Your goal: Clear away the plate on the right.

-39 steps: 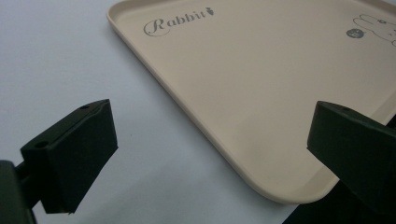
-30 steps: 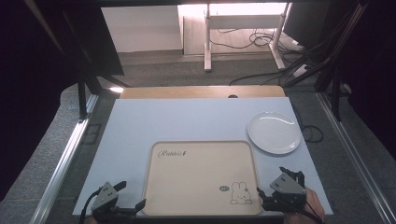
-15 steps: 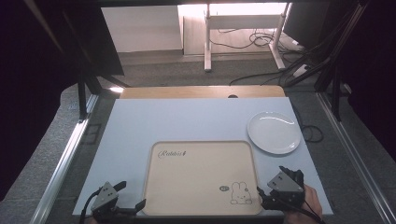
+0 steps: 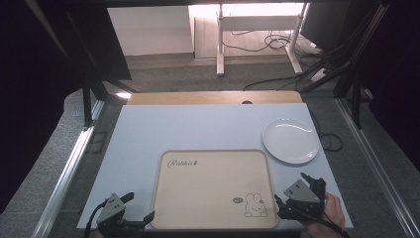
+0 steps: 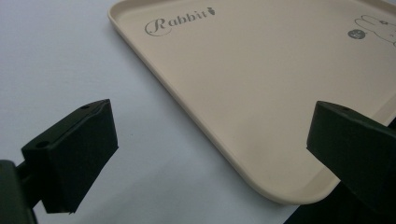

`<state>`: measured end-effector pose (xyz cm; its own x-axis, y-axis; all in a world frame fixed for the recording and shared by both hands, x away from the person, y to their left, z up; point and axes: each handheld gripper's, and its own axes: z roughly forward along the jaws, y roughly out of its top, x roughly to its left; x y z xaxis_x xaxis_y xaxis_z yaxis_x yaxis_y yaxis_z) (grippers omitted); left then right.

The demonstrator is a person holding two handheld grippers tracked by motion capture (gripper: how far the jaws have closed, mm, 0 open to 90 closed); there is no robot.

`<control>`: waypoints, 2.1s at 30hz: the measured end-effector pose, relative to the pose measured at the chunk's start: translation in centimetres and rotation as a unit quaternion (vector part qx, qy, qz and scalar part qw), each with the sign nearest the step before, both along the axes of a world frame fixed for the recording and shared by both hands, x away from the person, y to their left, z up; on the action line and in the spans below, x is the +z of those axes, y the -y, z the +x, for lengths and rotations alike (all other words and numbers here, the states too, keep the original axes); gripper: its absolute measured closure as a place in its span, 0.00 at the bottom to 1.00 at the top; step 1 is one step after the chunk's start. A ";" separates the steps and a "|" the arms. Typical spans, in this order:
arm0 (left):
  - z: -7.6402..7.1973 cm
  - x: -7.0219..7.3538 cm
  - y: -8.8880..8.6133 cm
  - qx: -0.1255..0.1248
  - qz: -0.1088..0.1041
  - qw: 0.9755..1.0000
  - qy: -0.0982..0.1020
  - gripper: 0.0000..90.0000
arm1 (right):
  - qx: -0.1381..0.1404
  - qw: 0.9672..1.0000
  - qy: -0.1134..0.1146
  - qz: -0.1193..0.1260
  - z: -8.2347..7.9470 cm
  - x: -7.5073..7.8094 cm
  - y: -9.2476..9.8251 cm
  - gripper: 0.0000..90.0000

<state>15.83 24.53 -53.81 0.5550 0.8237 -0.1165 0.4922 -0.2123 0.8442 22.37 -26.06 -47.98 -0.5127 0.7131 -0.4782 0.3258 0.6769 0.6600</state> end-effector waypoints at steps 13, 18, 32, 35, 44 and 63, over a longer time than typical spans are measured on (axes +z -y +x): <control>0.0 0.0 0.0 0.001 -0.002 1.000 -0.001 0.02 | 0.001 0.998 0.024 -0.066 0.5 -0.2 -0.5 0.01; 0.0 0.0 0.0 0.001 -0.002 1.000 -0.002 0.02 | -0.006 0.995 0.030 -0.092 0.9 -0.3 -0.5 0.03; 0.1 0.0 0.0 0.002 -0.004 1.000 -0.002 0.02 | -0.009 0.987 0.053 -0.150 2.0 -0.1 -0.5 0.13; 0.1 0.0 0.0 0.002 -0.004 1.000 -0.002 0.02 | -0.010 0.983 0.063 -0.172 2.2 -0.3 -0.6 0.15; 0.0 0.0 -0.1 0.003 -0.004 1.000 -0.002 0.02 | -0.002 0.972 0.077 -0.222 2.7 -0.8 -0.8 0.23; 0.0 0.0 -0.2 0.007 -0.010 1.000 0.001 0.01 | 0.019 0.938 0.102 -0.331 4.1 -3.1 -1.8 0.32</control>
